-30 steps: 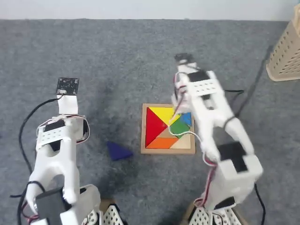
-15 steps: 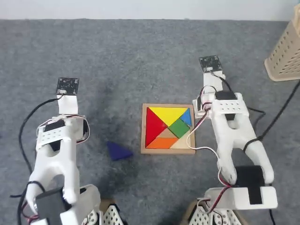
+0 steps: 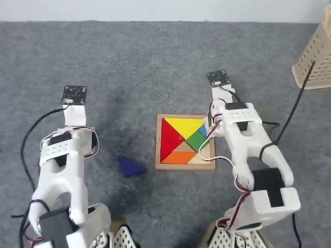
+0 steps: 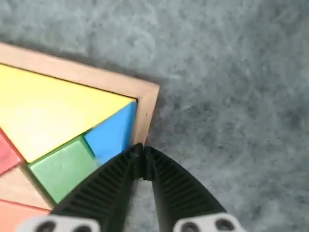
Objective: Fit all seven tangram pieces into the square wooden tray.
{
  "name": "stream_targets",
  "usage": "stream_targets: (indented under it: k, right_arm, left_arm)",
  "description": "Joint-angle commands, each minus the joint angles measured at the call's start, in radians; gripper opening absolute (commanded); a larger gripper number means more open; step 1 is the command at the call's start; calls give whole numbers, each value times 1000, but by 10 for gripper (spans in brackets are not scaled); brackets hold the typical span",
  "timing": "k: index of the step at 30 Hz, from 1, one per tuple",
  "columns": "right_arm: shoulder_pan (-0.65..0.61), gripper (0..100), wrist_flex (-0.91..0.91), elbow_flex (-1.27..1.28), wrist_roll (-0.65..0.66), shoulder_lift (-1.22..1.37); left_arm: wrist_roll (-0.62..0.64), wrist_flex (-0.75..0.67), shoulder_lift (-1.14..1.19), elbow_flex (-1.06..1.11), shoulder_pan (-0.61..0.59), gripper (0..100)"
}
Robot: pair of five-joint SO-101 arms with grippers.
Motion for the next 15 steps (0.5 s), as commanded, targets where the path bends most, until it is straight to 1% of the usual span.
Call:
stream_targets:
  k: [1,4,10,12,15]
  right_arm:
    - [-54,6,-10,-51,25,-2]
    - [-54,6,-10,-51,23,-10]
    - [16,6,-8,-69,14,-36]
    - [31,6,-1,-80,-18,-71]
    - [1,6,-4,-74,-37,-124]
  left_arm:
    - [15,-18,-2,-25,6,106]
    - [15,-17,-2,-25,6,106]
    - [15,-17,-2,-25,6,106]
    - [15,-17,-2,-25,6,106]
    - [15,-17,-2,-25,6,106]
